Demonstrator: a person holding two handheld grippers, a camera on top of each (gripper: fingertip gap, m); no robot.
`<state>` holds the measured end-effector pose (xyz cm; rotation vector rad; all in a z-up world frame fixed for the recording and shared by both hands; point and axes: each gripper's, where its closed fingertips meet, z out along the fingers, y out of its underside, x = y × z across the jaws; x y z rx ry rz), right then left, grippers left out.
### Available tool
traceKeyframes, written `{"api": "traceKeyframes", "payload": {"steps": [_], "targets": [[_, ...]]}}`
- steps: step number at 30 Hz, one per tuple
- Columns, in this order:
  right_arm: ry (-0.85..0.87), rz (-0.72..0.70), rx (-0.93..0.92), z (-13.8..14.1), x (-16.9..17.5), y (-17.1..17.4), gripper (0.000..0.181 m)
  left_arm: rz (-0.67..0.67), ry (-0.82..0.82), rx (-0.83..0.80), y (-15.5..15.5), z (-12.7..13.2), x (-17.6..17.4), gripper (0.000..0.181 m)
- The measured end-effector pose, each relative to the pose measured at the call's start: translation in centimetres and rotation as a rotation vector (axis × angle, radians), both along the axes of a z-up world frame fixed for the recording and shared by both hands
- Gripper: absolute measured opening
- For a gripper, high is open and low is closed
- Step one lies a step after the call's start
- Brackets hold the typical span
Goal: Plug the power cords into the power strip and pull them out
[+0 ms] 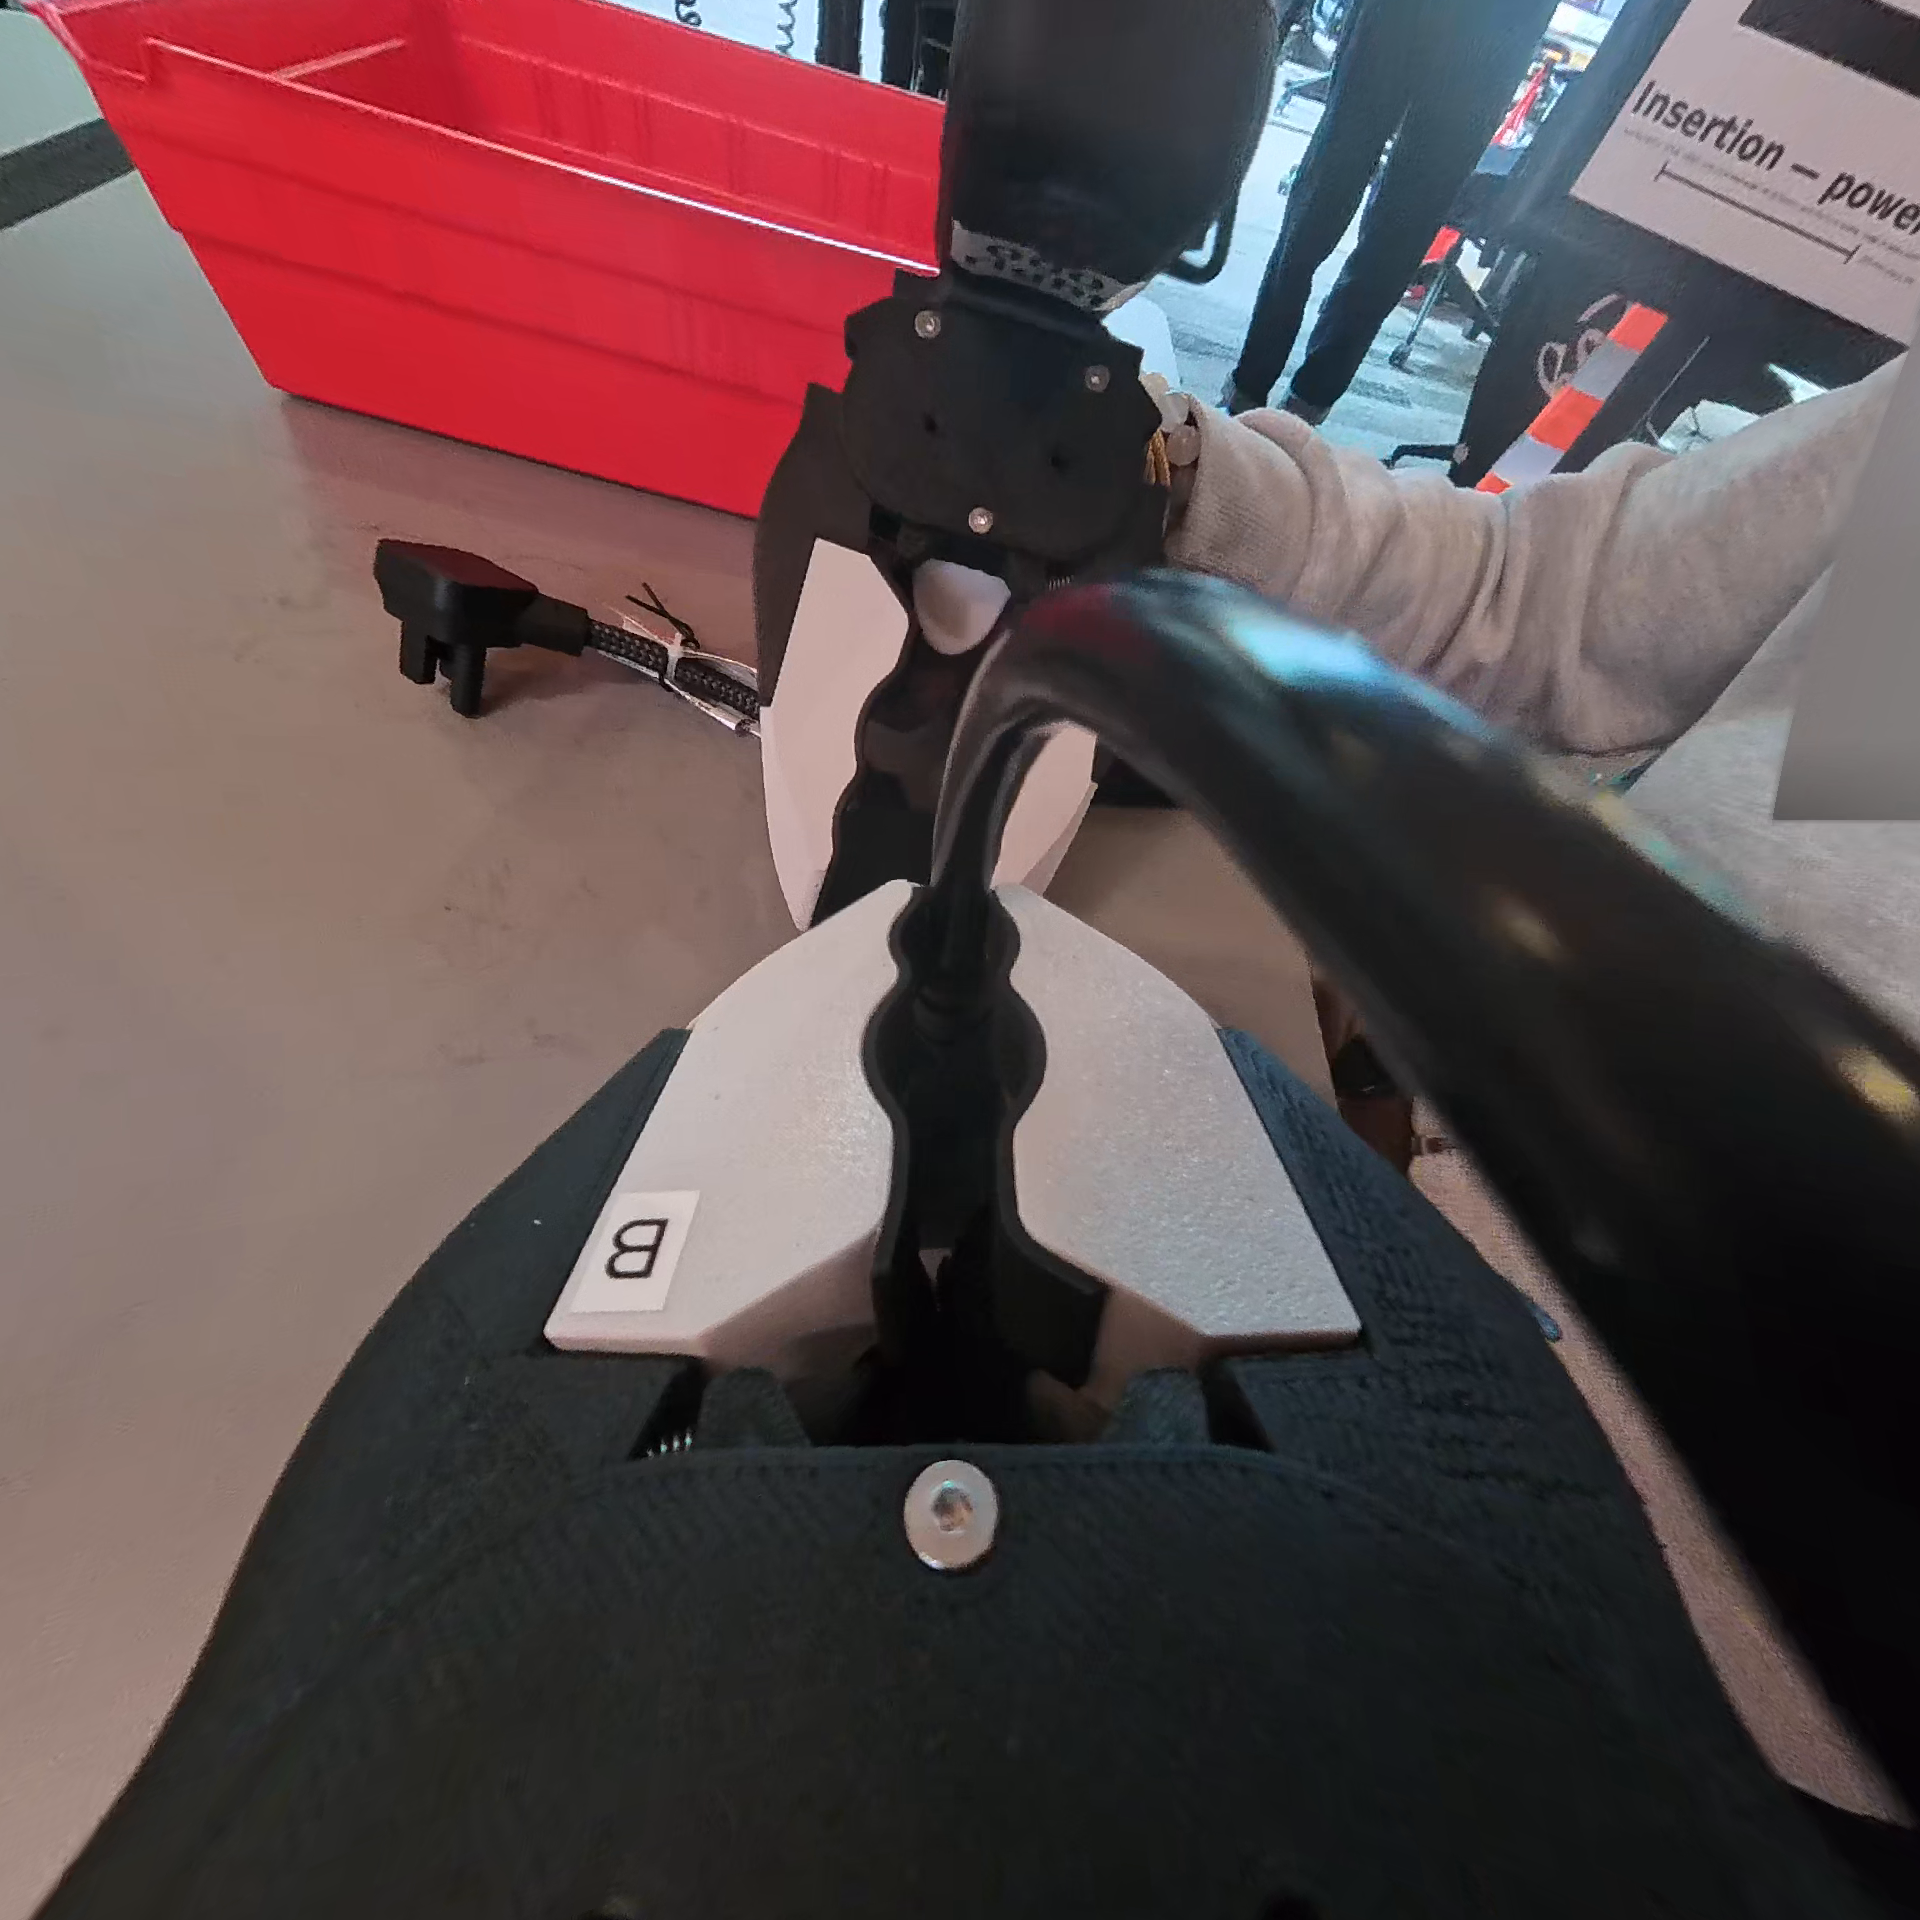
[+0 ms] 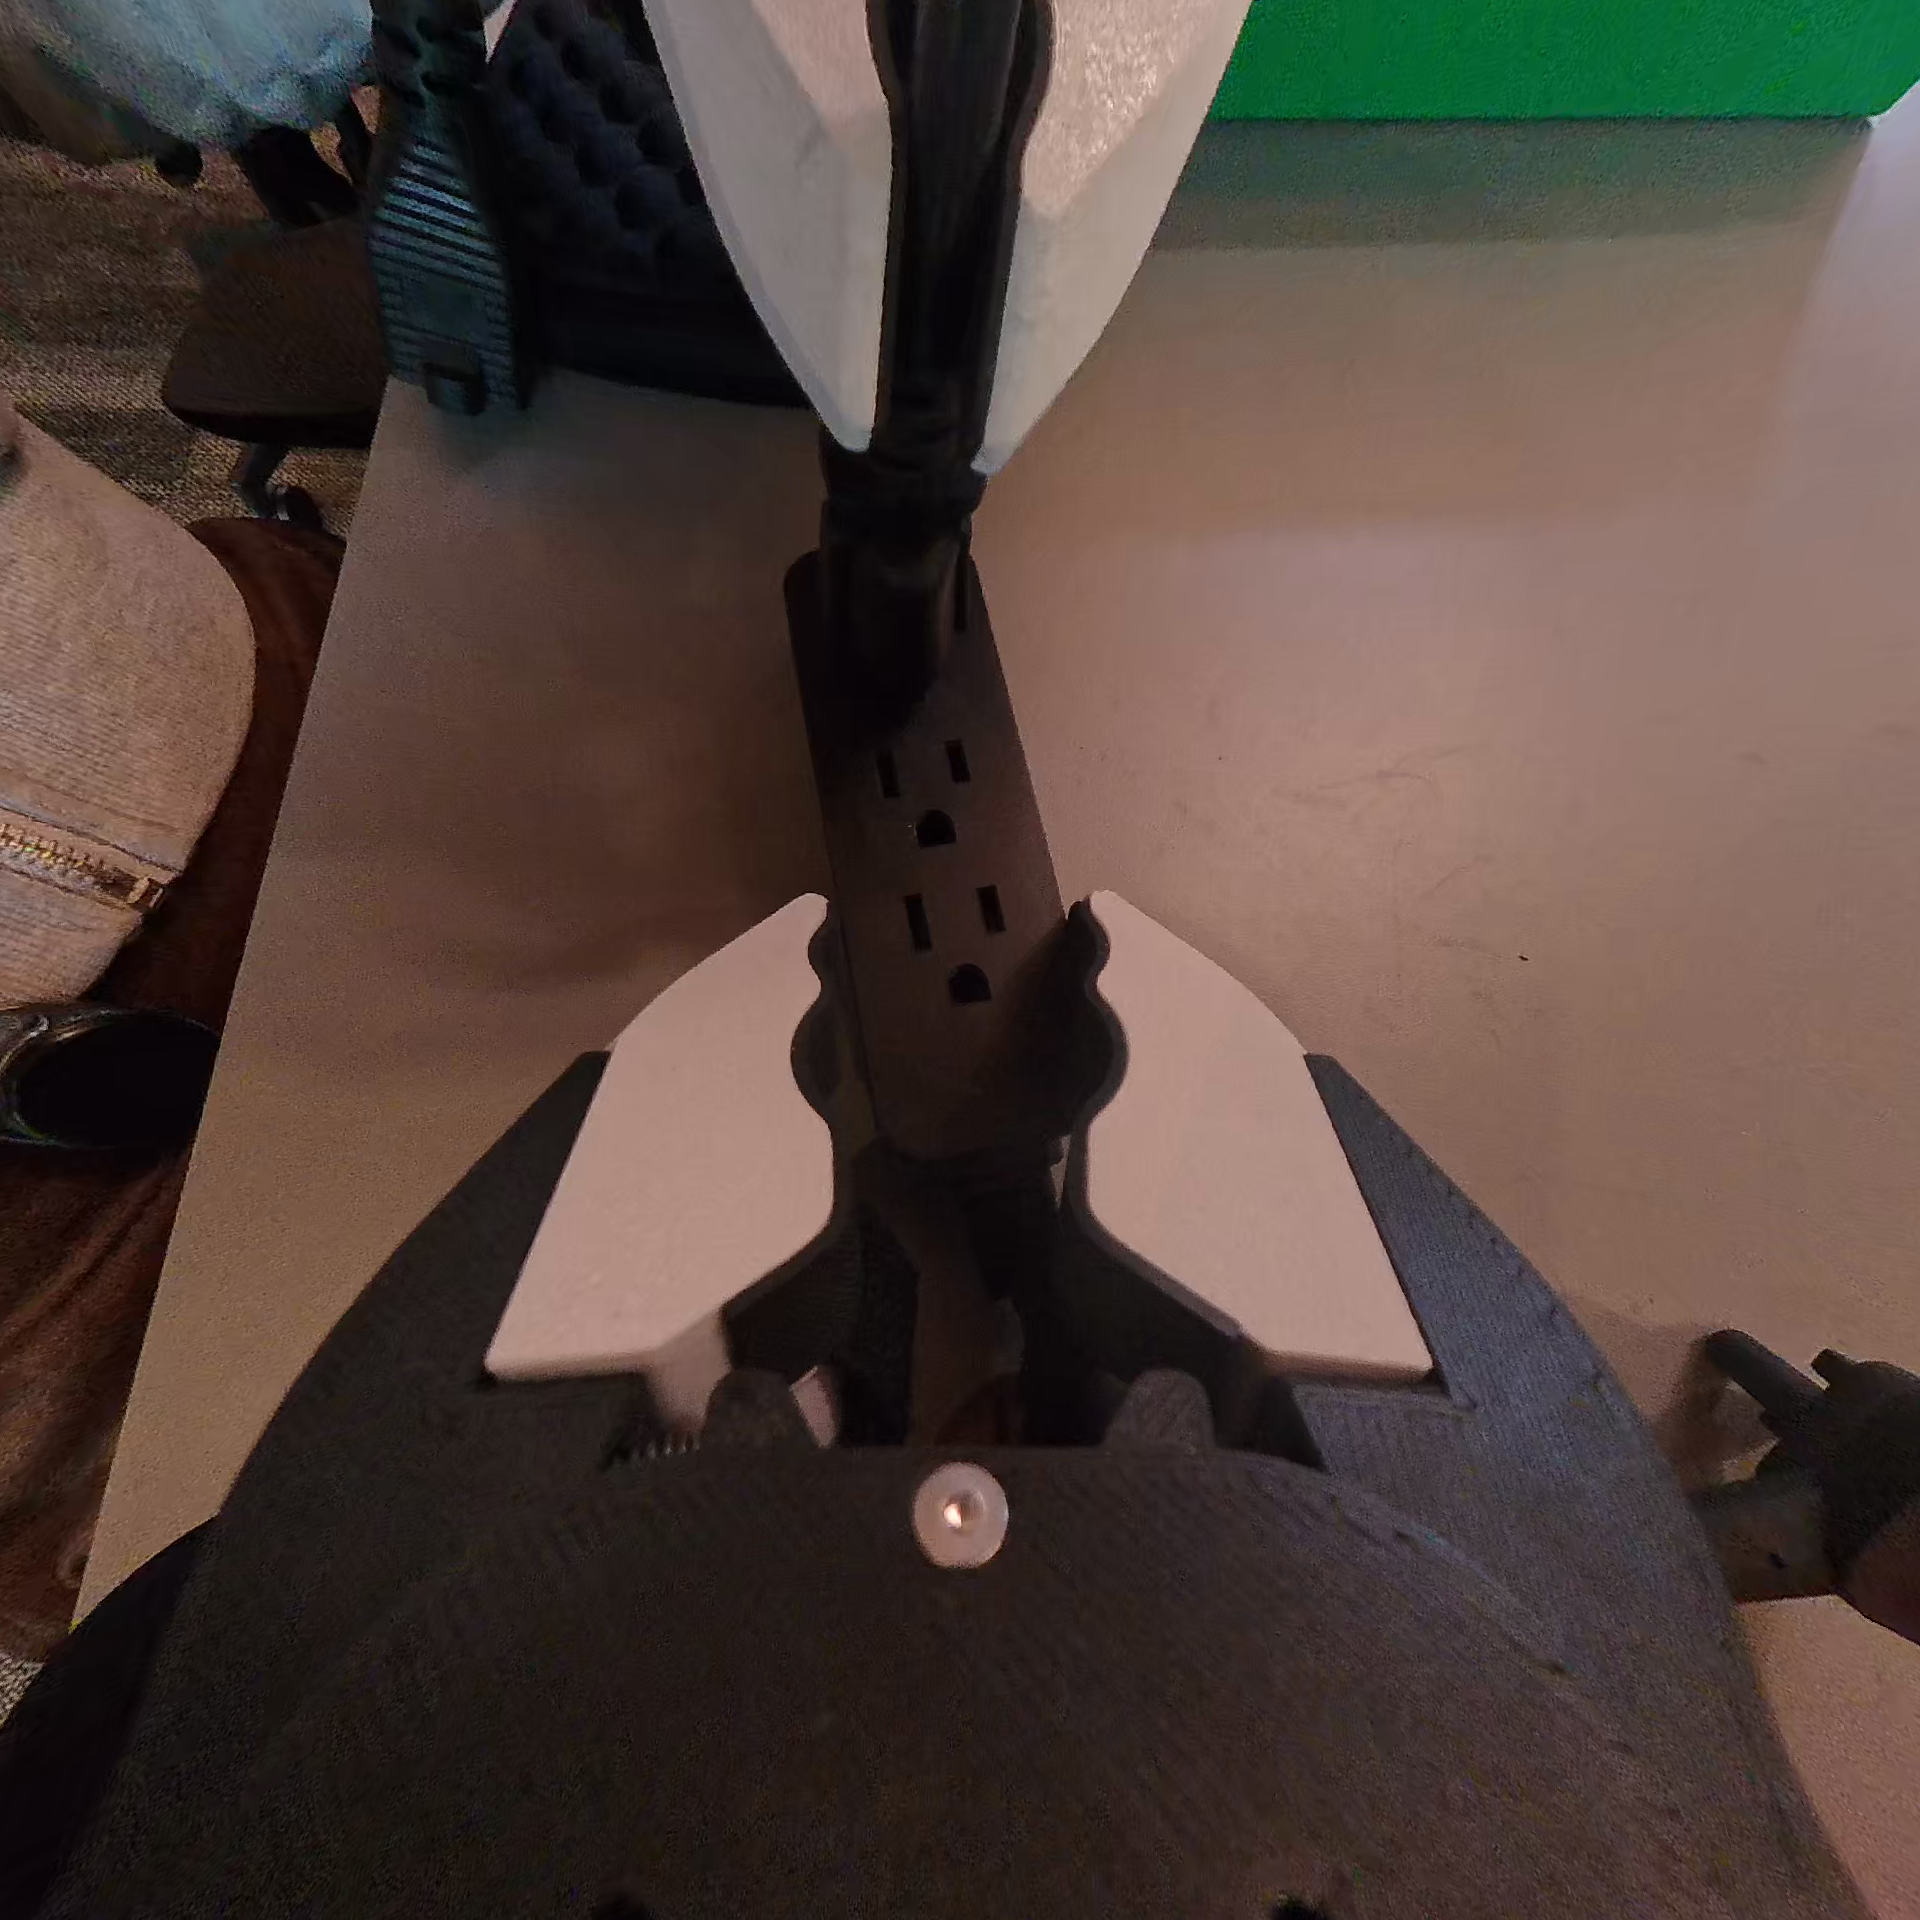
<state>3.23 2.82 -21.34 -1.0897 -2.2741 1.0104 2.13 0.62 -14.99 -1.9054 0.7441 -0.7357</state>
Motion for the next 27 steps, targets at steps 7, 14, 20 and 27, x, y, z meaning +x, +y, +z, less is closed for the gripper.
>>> {"api": "traceKeyframes", "payload": {"steps": [7,14,20,27], "targets": [[0.000,0.001,0.002,-0.01,-0.02,-0.09,0.043,-0.003,-0.018,-0.009,0.07,0.02,-0.13,0.011],[0.001,0.003,0.002,-0.02,-0.03,-0.17,0.043,-0.005,-0.031,-0.011,-0.41,0.05,-0.51,0.011],[0.000,0.002,0.000,-0.03,0.10,-0.11,0.043,-0.005,-0.013,-0.005,-0.15,0.01,-0.19,0.011],[0.001,0.002,0.000,-0.03,0.11,-0.16,0.043,0.000,-0.015,0.008,0.02,0.03,0.01,0.011]]}}
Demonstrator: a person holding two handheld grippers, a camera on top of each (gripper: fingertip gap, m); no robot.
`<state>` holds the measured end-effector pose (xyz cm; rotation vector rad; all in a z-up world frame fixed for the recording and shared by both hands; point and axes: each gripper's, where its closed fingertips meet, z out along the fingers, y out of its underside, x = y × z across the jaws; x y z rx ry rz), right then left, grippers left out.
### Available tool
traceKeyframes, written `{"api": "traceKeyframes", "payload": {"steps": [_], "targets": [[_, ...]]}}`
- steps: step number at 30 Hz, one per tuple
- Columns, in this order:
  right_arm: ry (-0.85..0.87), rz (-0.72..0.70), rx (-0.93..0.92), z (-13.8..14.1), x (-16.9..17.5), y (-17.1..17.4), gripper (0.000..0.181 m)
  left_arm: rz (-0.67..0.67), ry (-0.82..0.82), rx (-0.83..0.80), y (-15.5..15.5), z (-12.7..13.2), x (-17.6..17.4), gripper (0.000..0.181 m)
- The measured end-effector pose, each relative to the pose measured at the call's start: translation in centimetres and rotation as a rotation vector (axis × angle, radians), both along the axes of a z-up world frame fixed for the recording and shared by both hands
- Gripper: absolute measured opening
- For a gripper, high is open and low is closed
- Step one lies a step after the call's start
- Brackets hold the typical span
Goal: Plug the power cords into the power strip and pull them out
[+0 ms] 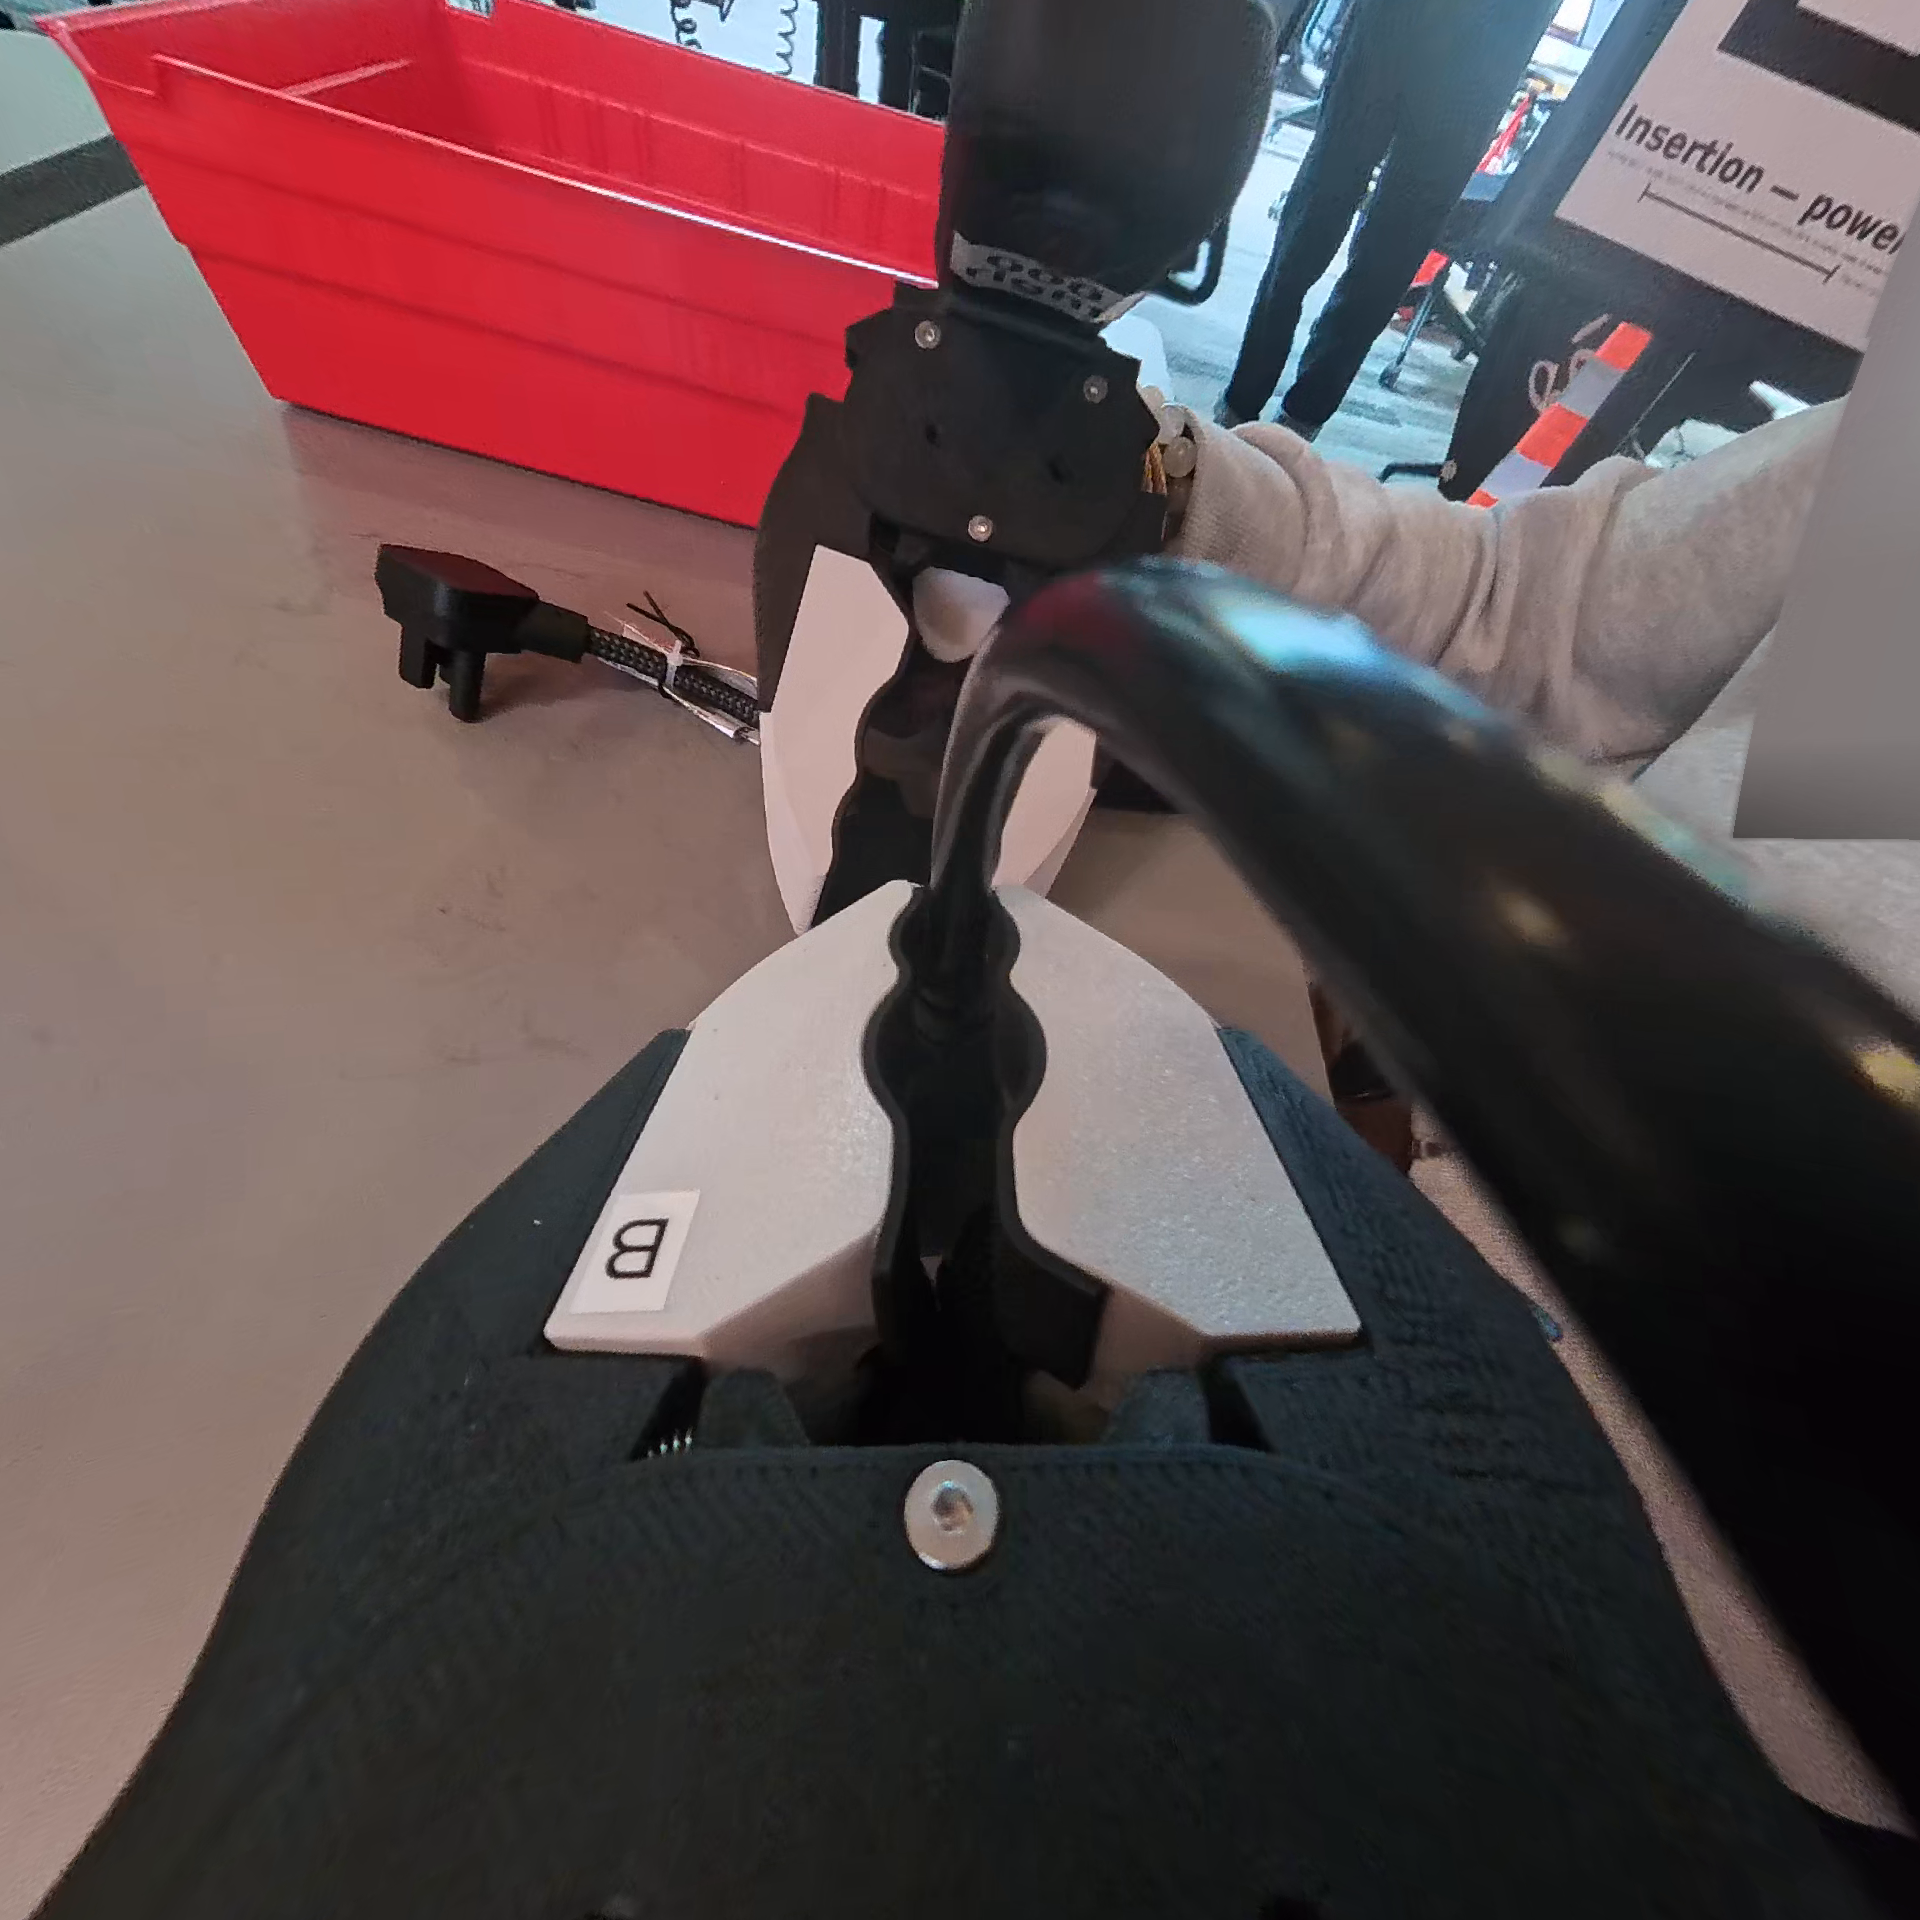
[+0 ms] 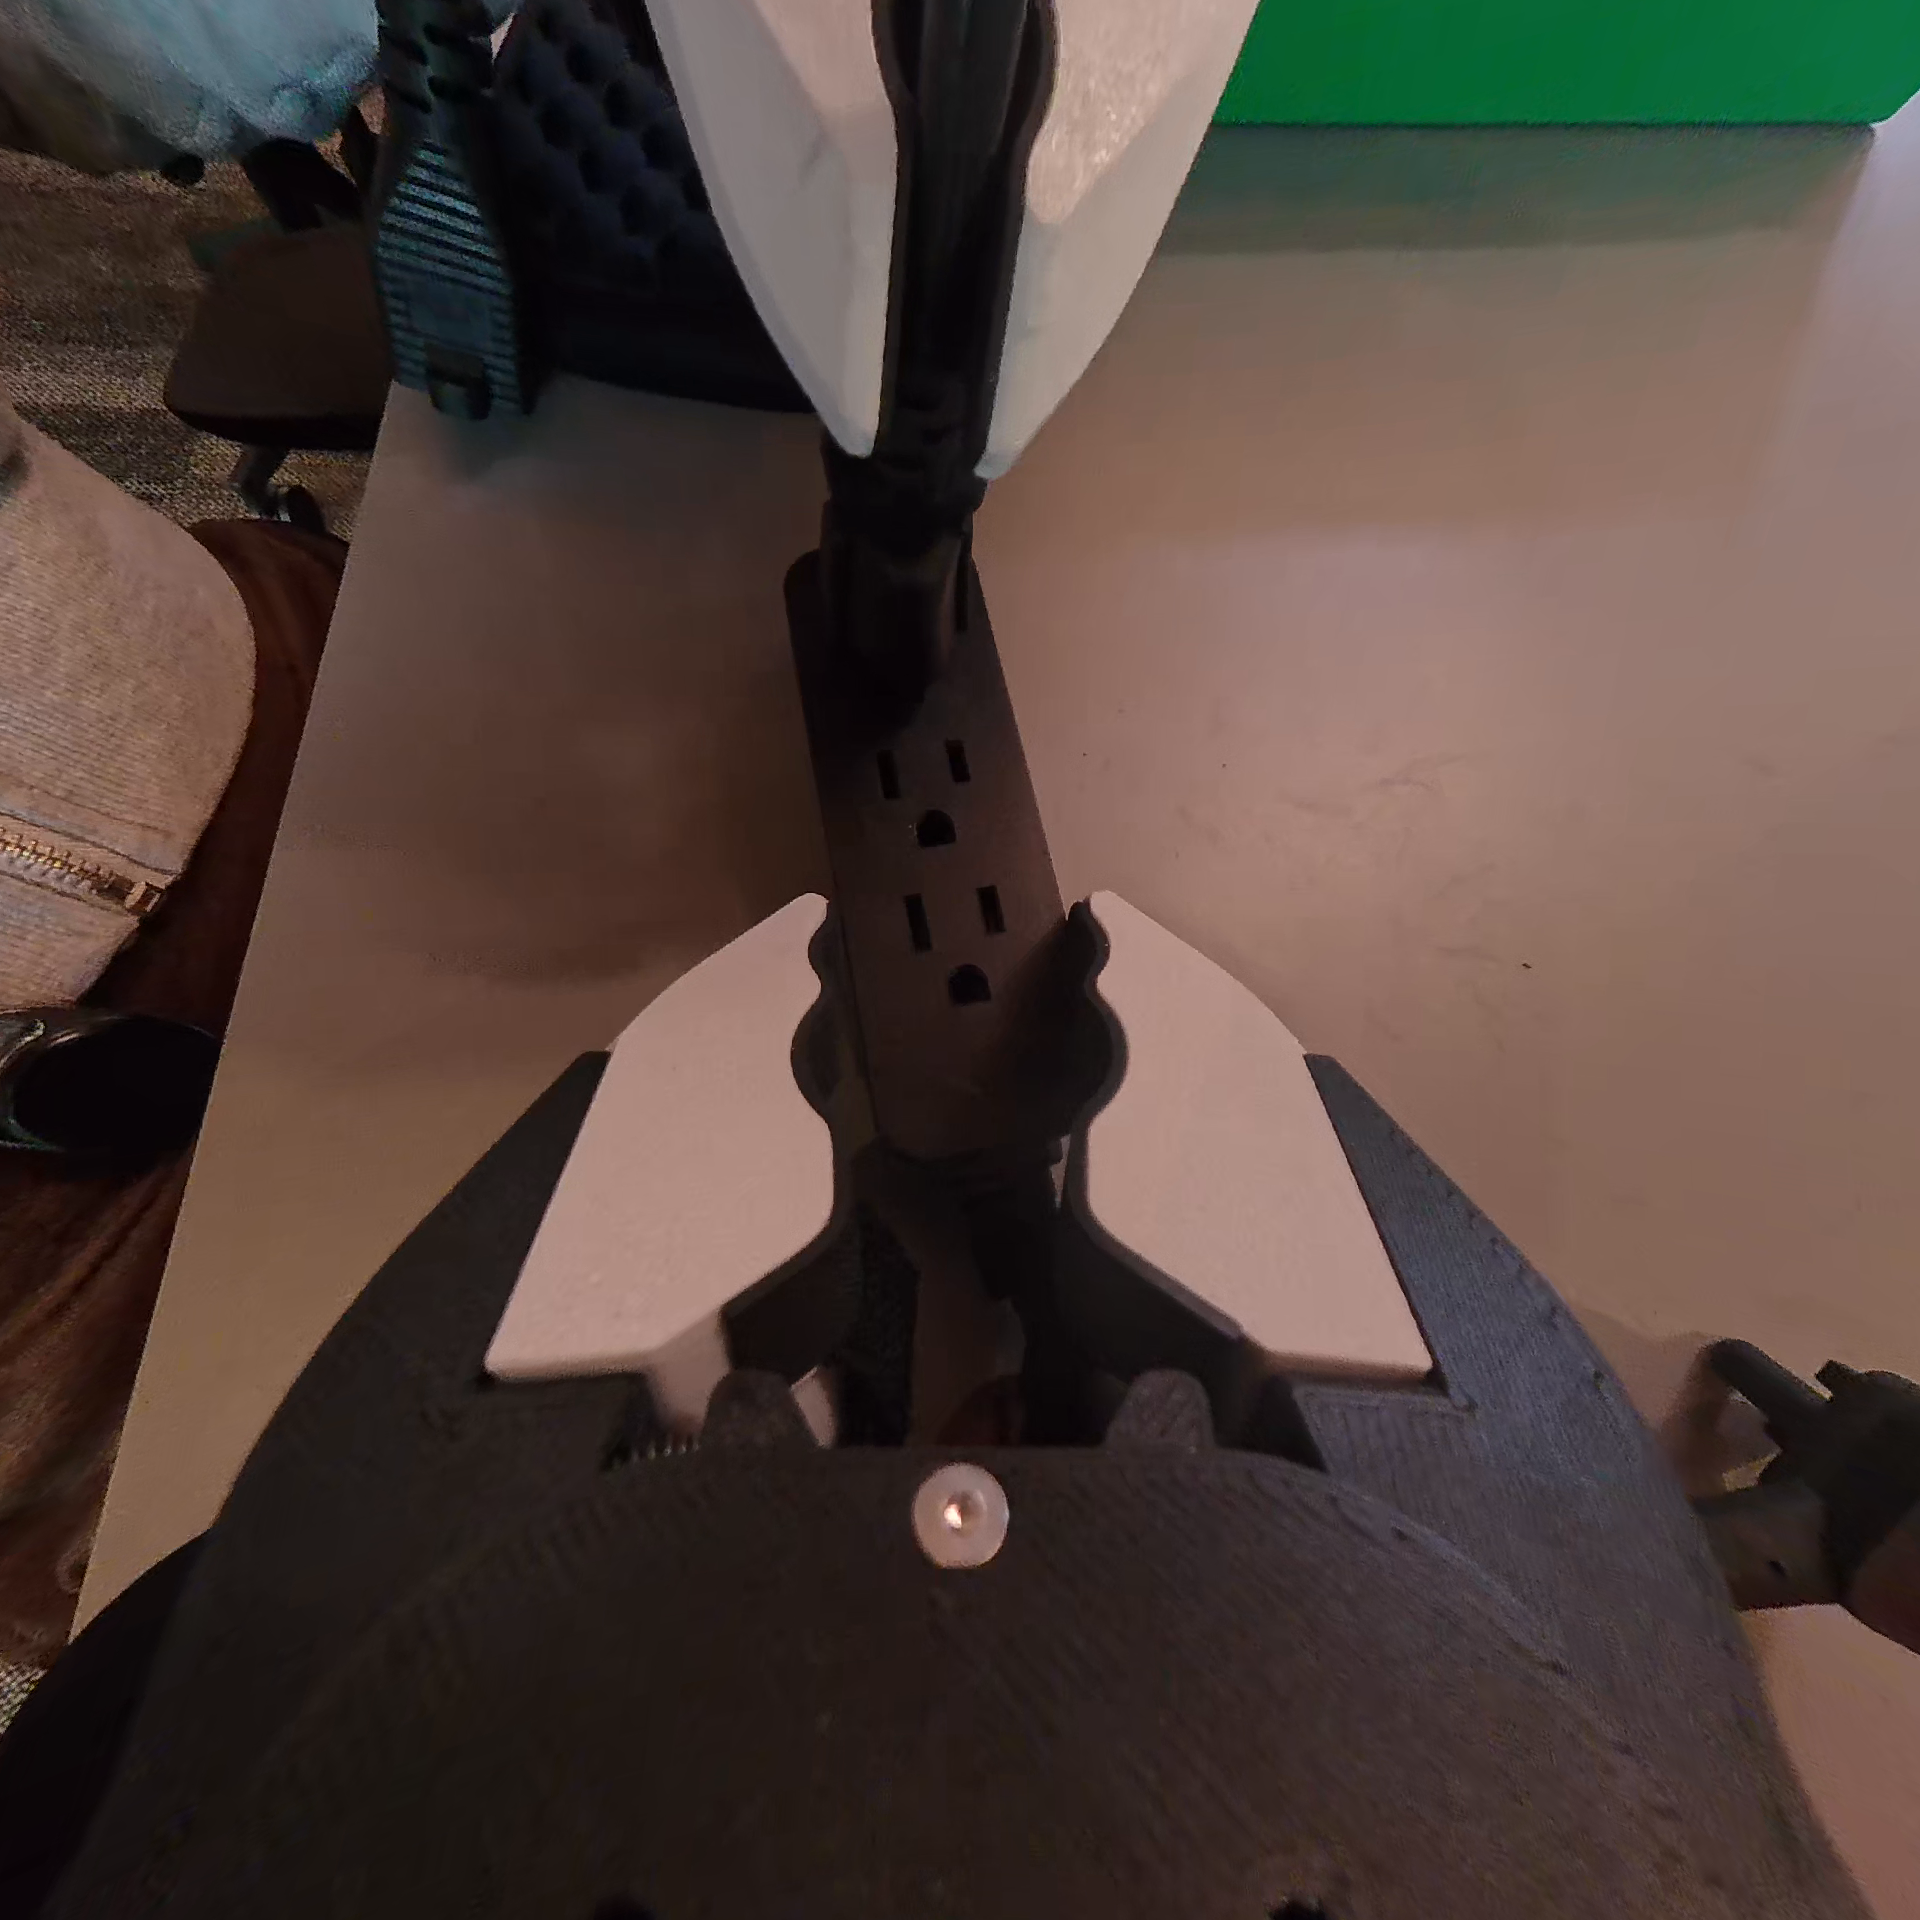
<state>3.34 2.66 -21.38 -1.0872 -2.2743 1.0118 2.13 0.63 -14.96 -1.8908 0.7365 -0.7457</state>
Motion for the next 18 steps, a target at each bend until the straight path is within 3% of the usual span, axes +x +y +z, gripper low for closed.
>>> {"api": "traceKeyframes", "payload": {"steps": [4,5,6,9,13,14,16,18], "targets": [[-0.003,0.001,-0.007,0.0,0.0,0.0,0.043,-0.010,0.091,0.097,-0.1,0.1,0.0,0.013],[-0.004,0.006,-0.009,0.0,0.1,-0.1,0.043,0.049,0.126,0.120,0.4,0.2,-0.5,0.025],[-0.004,0.011,-0.011,0.0,0.1,-0.1,0.043,0.062,0.147,0.116,0.4,0.1,-0.6,0.054],[-0.006,0.010,-0.014,0.0,0.2,-0.1,0.044,0.063,0.191,-0.008,-0.8,-1.6,-0.8,0.077],[-0.026,0.021,-0.043,0.5,0.5,-0.4,0.046,0.132,0.207,0.017,-1.3,-2.4,-2.1,0.073],[-0.021,0.024,-0.078,1.1,0.5,-0.6,0.059,0.155,0.222,0.025,-1.2,-2.7,-2.4,0.071],[0.054,0.035,-0.204,3.6,0.1,-1.5,0.069,0.137,0.260,0.034,-1.6,-3.4,-2.1,0.066],[0.155,0.067,-0.310,6.5,-0.3,-2.5,0.064,0.115,0.332,0.044,-1.7,-4.1,-1.7,0.062]]}}
